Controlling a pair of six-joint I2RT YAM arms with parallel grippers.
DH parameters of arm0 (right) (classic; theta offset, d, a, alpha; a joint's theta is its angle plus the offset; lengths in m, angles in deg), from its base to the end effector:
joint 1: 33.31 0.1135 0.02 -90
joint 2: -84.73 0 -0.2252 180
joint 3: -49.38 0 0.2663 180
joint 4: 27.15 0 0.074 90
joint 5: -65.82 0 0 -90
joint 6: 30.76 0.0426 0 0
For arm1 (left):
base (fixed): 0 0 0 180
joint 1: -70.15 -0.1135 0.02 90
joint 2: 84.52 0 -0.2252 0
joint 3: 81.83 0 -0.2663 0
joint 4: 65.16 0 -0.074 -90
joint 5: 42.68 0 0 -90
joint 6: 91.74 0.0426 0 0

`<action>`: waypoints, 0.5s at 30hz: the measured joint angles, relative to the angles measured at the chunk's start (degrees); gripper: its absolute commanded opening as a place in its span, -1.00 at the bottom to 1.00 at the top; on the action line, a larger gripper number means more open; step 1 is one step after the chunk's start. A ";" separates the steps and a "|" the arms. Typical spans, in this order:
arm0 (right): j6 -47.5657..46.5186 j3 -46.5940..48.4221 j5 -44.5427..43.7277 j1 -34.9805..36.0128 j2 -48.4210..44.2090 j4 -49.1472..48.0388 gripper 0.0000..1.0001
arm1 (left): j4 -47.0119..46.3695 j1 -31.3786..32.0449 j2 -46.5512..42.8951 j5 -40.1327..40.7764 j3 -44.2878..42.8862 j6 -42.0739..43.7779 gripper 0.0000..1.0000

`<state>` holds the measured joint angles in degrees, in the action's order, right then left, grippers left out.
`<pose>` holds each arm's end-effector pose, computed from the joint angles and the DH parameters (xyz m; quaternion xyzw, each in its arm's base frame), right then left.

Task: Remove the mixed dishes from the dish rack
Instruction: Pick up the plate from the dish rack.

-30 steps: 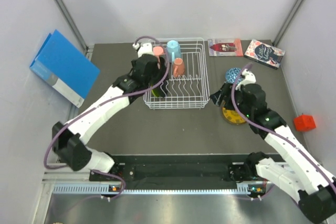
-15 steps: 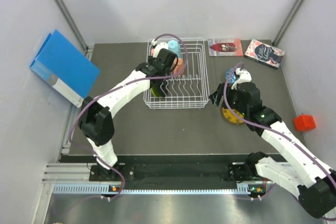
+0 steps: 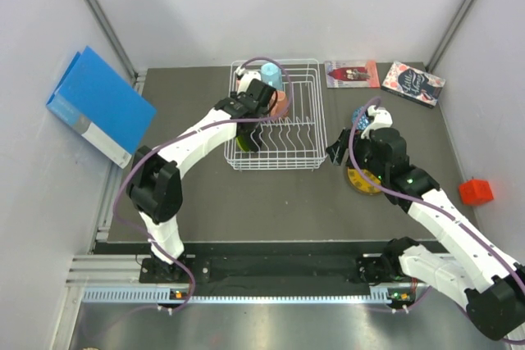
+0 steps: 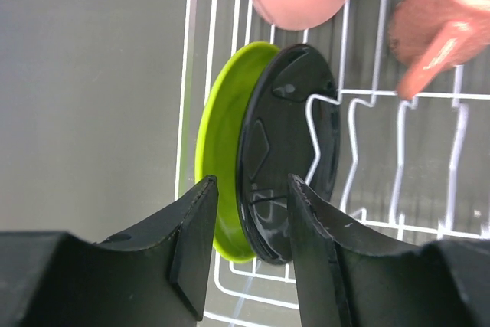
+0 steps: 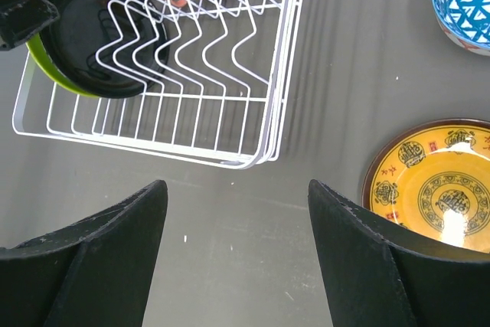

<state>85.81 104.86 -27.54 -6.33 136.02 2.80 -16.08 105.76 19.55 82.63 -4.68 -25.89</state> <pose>0.2237 0.1111 0.2580 0.0126 0.8466 0.2173 0.4857 0.3480 -0.2190 0.2426 -0.0130 0.9021 0.0861 0.4227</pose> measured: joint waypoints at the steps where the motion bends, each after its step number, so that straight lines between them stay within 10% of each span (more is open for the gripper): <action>1: -0.02 0.00 -0.02 0.00 0.00 -0.04 0.47 | -0.07 -0.35 0.28 -0.22 0.24 -0.09 -0.09; 7: 0.00 0.00 -0.02 0.00 0.13 -0.35 0.47 | -0.70 -1.25 2.19 -2.78 2.32 -1.03 -0.24; 12: 0.00 -0.07 0.00 0.02 0.66 -0.74 0.46 | -0.96 -1.42 2.62 -3.15 2.93 -1.31 -1.00; 15: 0.00 -0.09 0.00 0.02 0.66 -0.90 0.46 | -1.68 -1.68 2.58 -2.91 2.99 -1.84 -1.00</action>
<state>85.81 104.77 -27.54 -6.31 136.68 1.91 -17.76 104.08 22.13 79.72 -1.68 -27.72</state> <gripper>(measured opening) 0.733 0.050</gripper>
